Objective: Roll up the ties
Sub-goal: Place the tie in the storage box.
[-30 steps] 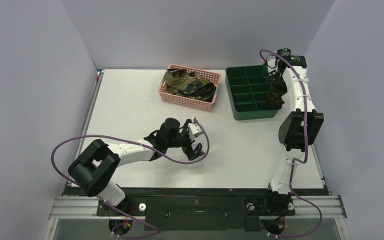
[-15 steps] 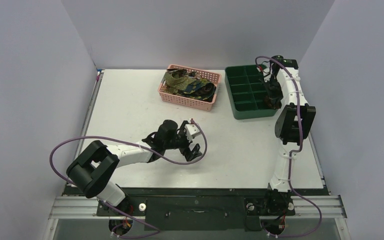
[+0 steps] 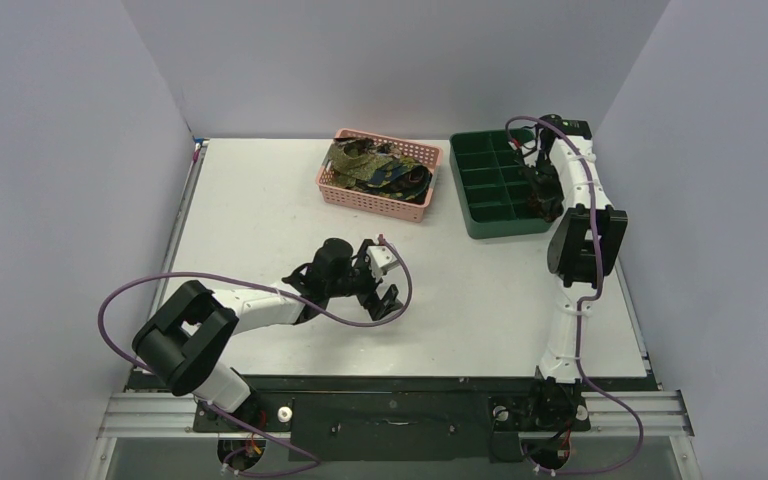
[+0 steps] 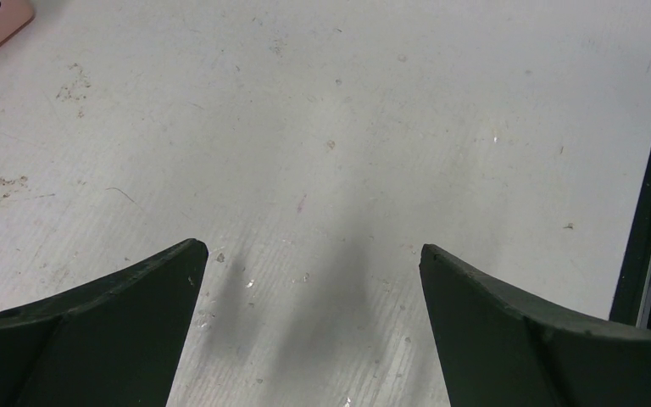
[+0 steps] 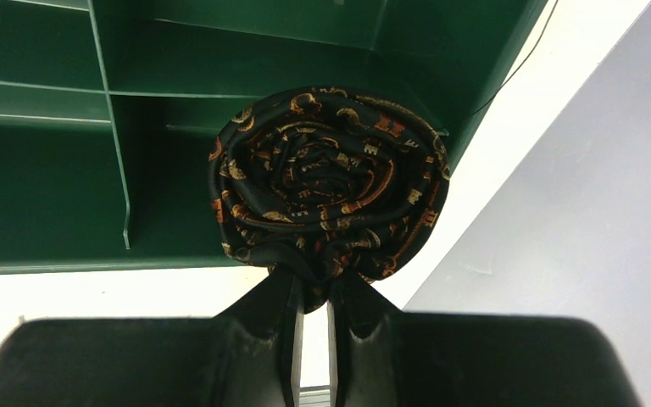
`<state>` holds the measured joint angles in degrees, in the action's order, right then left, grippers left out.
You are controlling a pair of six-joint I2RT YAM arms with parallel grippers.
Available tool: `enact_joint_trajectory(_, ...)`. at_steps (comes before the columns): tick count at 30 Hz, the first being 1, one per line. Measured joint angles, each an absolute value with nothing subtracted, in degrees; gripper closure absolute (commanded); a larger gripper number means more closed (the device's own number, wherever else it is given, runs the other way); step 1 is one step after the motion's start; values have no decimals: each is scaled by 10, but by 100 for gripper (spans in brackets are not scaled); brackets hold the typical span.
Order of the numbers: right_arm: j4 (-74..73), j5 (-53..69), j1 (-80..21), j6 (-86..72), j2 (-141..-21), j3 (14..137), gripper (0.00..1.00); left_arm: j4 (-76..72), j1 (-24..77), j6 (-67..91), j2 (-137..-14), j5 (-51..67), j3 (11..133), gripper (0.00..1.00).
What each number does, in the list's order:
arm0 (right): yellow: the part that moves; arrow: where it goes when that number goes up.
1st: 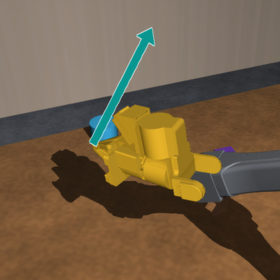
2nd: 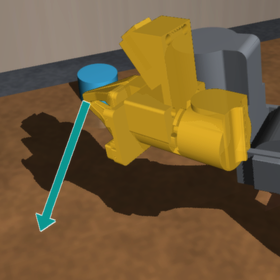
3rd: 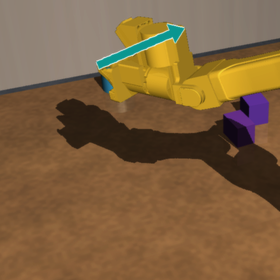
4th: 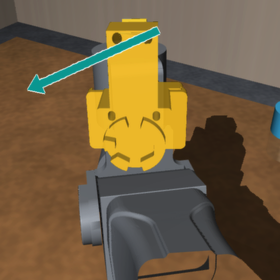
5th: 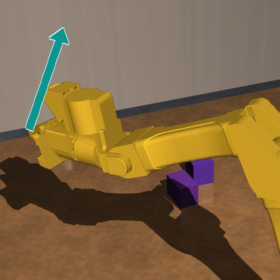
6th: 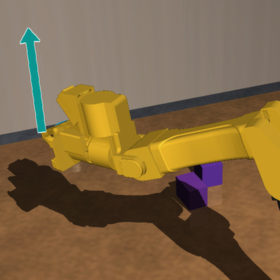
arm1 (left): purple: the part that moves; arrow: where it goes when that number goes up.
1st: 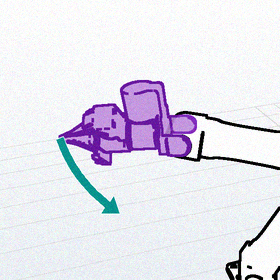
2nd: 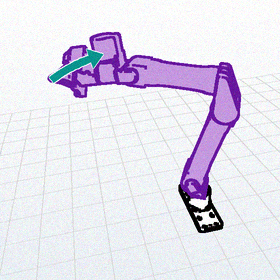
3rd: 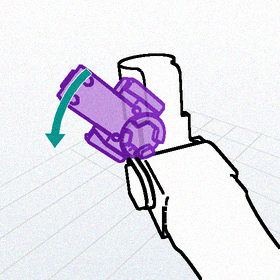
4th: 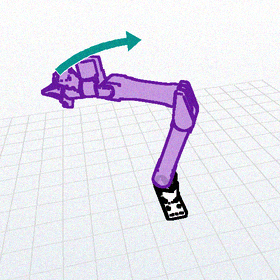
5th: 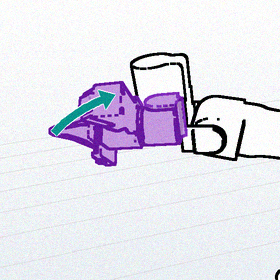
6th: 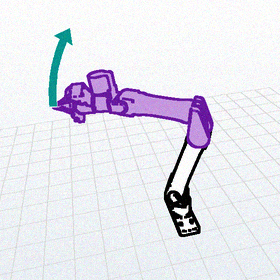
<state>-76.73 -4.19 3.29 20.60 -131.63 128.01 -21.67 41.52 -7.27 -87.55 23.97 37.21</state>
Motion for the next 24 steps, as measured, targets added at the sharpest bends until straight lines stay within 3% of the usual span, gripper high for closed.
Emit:
enact_joint_trajectory(11,-724,-30,33,269,-1267,1218,100,-217,408,-73,-877,243,372,3)
enact_joint_trajectory(19,-637,-75,10,481,-1153,1079,100,-216,408,-77,-877,250,372,3)
enact_joint_trajectory(24,-619,-90,1,604,-1131,1065,100,-216,408,-76,-877,251,372,3)
